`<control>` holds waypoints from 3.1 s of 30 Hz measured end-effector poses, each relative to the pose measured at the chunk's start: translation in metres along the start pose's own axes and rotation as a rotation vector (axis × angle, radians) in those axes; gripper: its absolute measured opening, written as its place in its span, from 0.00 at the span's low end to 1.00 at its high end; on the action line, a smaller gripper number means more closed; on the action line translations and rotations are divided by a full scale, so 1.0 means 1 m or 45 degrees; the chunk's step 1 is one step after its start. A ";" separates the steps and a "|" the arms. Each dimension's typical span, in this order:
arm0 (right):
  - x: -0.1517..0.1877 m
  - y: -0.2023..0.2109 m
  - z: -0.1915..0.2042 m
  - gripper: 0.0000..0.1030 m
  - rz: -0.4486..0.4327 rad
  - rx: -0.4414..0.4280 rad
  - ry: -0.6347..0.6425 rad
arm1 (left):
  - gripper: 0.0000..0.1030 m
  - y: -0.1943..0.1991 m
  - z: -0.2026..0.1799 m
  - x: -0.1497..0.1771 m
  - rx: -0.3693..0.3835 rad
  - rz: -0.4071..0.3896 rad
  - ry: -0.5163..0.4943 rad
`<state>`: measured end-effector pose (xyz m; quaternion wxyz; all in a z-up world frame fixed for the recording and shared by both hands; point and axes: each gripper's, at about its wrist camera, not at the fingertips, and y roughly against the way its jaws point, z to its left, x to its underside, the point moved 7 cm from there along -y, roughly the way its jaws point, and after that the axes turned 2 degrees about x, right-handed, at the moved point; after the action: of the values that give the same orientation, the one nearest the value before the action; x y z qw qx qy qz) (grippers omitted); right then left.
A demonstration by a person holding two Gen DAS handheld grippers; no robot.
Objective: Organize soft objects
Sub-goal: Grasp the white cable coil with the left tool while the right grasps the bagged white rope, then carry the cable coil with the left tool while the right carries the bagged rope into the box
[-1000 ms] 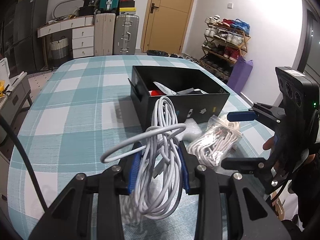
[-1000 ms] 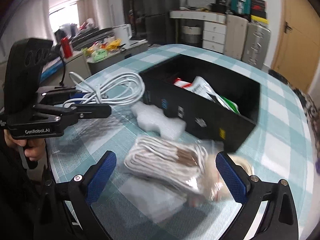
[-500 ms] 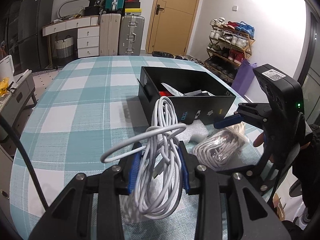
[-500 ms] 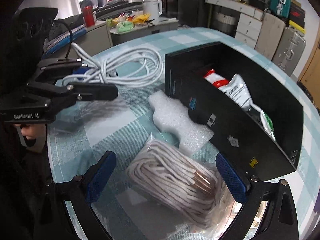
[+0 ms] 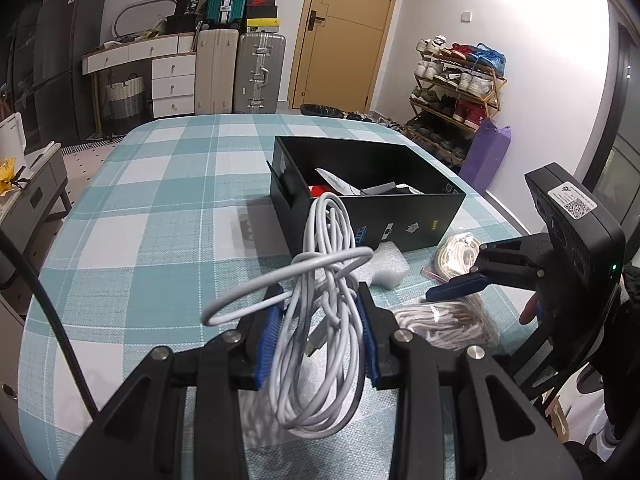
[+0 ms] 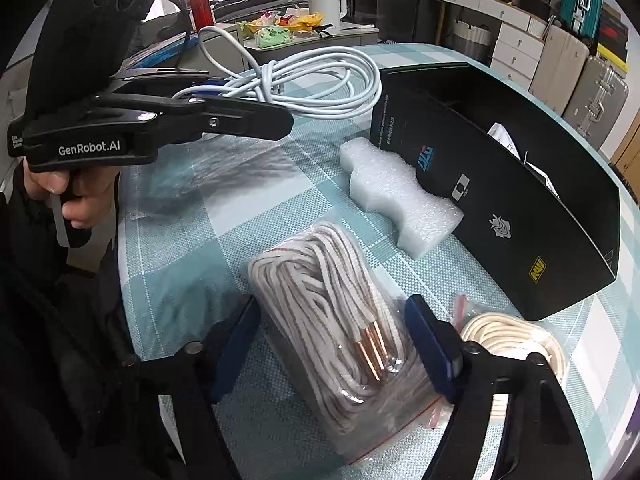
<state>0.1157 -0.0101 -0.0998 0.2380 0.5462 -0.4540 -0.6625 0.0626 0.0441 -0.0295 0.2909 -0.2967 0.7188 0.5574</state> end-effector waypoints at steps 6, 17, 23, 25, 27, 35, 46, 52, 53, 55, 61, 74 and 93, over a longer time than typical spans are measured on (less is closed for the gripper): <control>0.005 0.007 0.004 0.45 -0.067 -0.004 -0.029 | 0.33 0.000 0.000 -0.001 -0.002 -0.008 0.005; 0.011 0.031 0.003 0.37 -0.241 0.002 -0.176 | 0.33 0.002 -0.003 -0.010 -0.011 -0.042 0.001; 0.013 0.055 -0.002 0.37 -0.331 0.034 -0.235 | 0.33 0.004 -0.006 -0.018 -0.013 -0.063 -0.007; 0.013 0.065 -0.007 0.37 -0.366 0.051 -0.269 | 0.33 0.004 -0.007 -0.022 -0.011 -0.069 -0.008; 0.013 0.075 -0.013 0.37 -0.400 0.060 -0.304 | 0.33 0.004 -0.008 -0.026 -0.011 -0.075 -0.013; 0.007 0.118 -0.038 0.37 -0.534 0.112 -0.451 | 0.33 0.007 -0.014 -0.043 -0.013 -0.110 -0.025; -0.013 0.165 -0.065 0.37 -0.662 0.125 -0.545 | 0.33 0.003 -0.017 -0.070 -0.017 -0.132 -0.034; -0.021 0.175 -0.075 0.37 -0.695 0.138 -0.570 | 0.33 -0.008 -0.018 -0.084 -0.021 -0.122 -0.038; -0.023 0.175 -0.078 0.37 -0.699 0.141 -0.576 | 0.33 -0.010 -0.018 -0.086 -0.024 -0.123 -0.035; -0.025 0.176 -0.081 0.37 -0.701 0.148 -0.587 | 0.33 -0.014 -0.019 -0.090 -0.021 -0.123 -0.033; -0.033 0.165 -0.099 0.37 -0.678 0.177 -0.633 | 0.33 -0.030 -0.024 -0.102 -0.030 -0.116 -0.045; -0.043 0.133 -0.127 0.37 -0.603 0.224 -0.676 | 0.33 -0.071 -0.035 -0.106 -0.027 -0.028 -0.069; -0.053 0.070 -0.155 0.37 -0.346 0.342 -0.677 | 0.33 -0.106 -0.029 -0.097 -0.086 0.069 -0.084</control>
<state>0.2645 -0.0528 -0.0112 -0.0536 0.4364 -0.5065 -0.7417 0.2036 0.0043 -0.0177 0.2890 -0.2682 0.6973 0.5986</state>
